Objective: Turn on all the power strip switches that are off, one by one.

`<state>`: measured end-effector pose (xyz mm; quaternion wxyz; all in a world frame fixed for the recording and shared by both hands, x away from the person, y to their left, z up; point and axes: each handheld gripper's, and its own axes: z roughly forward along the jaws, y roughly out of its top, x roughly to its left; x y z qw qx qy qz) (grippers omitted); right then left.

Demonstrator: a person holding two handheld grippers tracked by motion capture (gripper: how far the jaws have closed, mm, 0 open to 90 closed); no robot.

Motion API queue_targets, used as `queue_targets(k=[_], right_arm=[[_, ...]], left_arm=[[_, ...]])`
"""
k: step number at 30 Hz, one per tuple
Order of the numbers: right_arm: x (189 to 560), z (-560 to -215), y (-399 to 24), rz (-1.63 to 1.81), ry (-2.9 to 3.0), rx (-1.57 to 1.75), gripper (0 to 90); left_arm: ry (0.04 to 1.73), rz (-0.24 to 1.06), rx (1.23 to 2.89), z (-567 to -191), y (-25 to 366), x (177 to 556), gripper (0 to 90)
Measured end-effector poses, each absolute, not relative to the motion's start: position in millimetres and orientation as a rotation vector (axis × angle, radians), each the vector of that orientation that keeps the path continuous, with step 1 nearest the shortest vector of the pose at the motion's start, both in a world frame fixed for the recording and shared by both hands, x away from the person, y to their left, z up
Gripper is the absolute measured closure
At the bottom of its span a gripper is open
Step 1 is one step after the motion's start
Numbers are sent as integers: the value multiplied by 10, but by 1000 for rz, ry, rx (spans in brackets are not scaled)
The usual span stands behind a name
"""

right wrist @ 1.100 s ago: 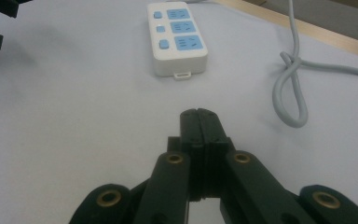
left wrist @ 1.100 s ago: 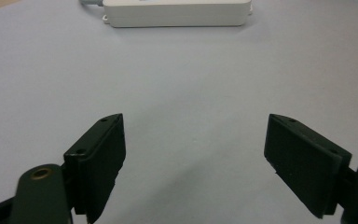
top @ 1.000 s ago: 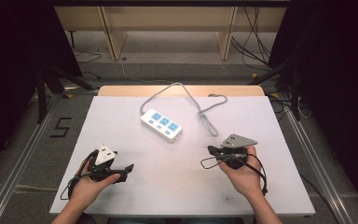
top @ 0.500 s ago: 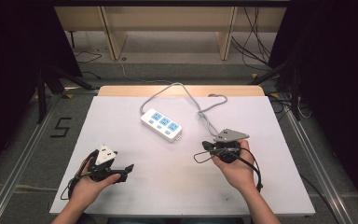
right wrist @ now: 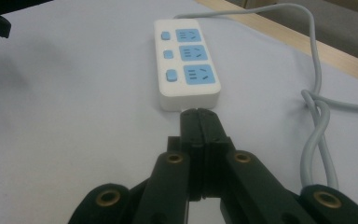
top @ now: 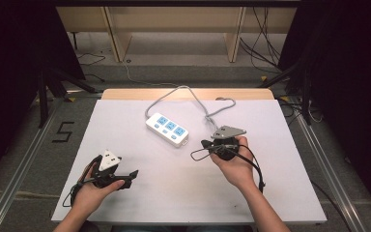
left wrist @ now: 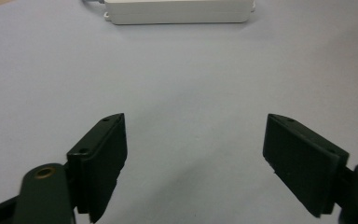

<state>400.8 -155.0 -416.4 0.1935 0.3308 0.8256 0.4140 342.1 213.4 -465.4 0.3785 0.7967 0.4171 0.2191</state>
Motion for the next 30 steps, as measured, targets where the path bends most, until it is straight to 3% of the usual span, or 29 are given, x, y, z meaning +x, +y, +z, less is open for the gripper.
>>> queue_targets(k=[2,6,8,16,30], right_arm=[[4008,-4176,-1559,1156,2316,932,900],[3996,-4173,-1596,1162,2312,936,871],[3983,-4178,-1621,1163,2315,939,833],[3871,-4312,-1788,1151,2348,950,627],[3647,-4496,-2063,1184,2319,1032,488]], left_arm=[[1077,577,2025,-4644,2134,3439,371],[1088,608,2043,-4571,2136,3547,739],[1083,614,2039,-4554,2128,3586,883],[1038,637,2093,-4386,1939,3983,893],[1055,587,2102,-4158,1748,4524,893]])
